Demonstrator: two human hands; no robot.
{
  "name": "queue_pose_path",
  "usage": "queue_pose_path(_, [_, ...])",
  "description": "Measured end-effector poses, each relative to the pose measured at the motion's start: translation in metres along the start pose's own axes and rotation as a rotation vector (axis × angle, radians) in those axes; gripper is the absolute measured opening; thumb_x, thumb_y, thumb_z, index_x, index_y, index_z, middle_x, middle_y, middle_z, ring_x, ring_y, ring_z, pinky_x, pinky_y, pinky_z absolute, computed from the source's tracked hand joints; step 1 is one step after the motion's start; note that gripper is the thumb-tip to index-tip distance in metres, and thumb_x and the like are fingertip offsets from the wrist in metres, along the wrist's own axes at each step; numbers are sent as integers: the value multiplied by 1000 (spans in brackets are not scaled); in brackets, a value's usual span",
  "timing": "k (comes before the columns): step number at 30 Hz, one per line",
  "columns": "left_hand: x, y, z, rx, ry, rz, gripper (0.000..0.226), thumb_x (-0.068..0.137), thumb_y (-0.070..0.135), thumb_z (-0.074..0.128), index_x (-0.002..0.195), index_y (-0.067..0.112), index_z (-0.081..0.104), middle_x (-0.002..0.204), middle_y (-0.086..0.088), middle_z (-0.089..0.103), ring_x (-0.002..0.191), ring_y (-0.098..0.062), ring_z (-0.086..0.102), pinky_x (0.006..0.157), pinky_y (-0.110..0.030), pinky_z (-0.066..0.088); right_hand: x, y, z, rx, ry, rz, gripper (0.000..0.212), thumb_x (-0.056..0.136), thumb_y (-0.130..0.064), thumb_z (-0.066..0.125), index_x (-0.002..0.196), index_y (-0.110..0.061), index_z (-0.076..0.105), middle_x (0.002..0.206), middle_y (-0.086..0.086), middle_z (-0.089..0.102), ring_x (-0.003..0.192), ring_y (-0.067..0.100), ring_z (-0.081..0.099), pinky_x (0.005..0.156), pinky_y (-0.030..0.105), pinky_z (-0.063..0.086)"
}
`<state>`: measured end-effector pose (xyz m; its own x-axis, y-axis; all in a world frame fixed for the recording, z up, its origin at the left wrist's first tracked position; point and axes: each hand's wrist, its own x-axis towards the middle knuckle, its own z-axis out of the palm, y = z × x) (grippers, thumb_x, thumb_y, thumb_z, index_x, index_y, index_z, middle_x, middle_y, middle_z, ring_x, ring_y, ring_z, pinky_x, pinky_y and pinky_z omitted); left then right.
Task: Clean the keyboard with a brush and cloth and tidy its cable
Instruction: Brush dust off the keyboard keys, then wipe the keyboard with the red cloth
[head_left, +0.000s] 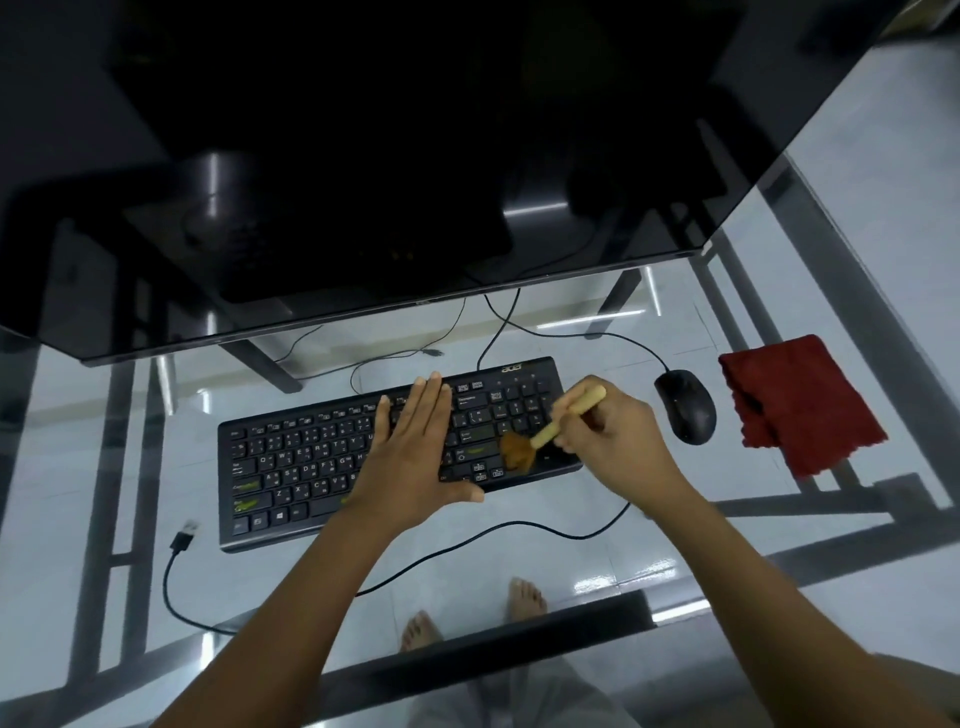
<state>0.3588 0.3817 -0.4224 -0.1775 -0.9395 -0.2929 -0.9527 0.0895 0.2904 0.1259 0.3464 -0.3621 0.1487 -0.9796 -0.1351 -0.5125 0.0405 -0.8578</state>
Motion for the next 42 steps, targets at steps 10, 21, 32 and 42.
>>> queue_pose_path(10, [0,4,-4,-1,-20,-22,129,67,76,60,153,15,-13,158,2,-25,143,-12,-28,116,-47,-17,-11,16,-19,-43,127,4,11,89,-5,61,84,-14,63,82,1,68,73,9,65,66,28,56])
queue_pose_path(21, [38,68,-20,-44,52,63,95,87,69,38,154,16,-4,161,3,-14,146,-9,-18,119,-44,-10,-12,64,-101,170,654,228,7,85,-12,72,83,-11,65,75,-2,64,61,3,57,53,7,45])
queue_pose_path(32, [131,214,-4,18,-89,303,81,98,51,40,153,16,-6,161,1,-15,146,-11,-19,120,-47,-6,-15,148,-109,-384,540,178,20,80,-17,76,73,-22,57,76,-8,58,67,12,52,60,35,47])
queue_pose_path(42, [152,243,12,51,-97,325,74,98,55,29,154,18,-3,161,3,-12,147,-12,-18,120,-48,-4,-4,160,-130,-557,506,175,13,86,-34,68,95,-25,65,92,-9,59,82,10,47,74,31,40])
